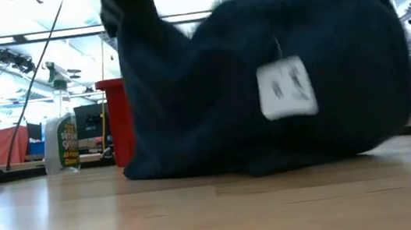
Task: Fold laundry
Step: Fold the dark blue shorts
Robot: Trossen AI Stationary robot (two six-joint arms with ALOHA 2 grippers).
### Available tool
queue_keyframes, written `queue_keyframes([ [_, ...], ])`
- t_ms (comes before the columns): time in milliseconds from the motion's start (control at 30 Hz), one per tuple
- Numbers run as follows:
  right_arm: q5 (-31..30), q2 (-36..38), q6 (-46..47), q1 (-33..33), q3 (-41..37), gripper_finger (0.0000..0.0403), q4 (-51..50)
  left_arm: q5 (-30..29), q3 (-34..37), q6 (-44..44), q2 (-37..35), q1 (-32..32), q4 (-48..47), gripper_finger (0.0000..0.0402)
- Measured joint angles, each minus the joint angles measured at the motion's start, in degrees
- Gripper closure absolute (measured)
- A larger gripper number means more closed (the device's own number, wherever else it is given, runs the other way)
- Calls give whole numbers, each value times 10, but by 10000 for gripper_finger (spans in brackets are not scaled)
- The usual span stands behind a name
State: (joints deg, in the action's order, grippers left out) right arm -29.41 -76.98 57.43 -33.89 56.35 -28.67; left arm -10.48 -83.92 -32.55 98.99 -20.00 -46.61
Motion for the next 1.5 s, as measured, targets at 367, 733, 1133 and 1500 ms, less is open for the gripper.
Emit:
queue_keyframes([
  [367, -102, 25, -237, 128, 139, 390, -157, -54, -1, 126, -127, 86, -16, 387],
  [733, -70, 21, -328, 207, 227, 390, -184, -52, -27, 126, -204, 144, -35, 388],
  [1133, 190, -99, -37, 80, -6, 376, -12, -9, 216, -122, -87, -20, 216, 374],
  [1500, 274, -164, 90, 22, -19, 254, 26, 52, 246, -184, -61, -58, 286, 287],
])
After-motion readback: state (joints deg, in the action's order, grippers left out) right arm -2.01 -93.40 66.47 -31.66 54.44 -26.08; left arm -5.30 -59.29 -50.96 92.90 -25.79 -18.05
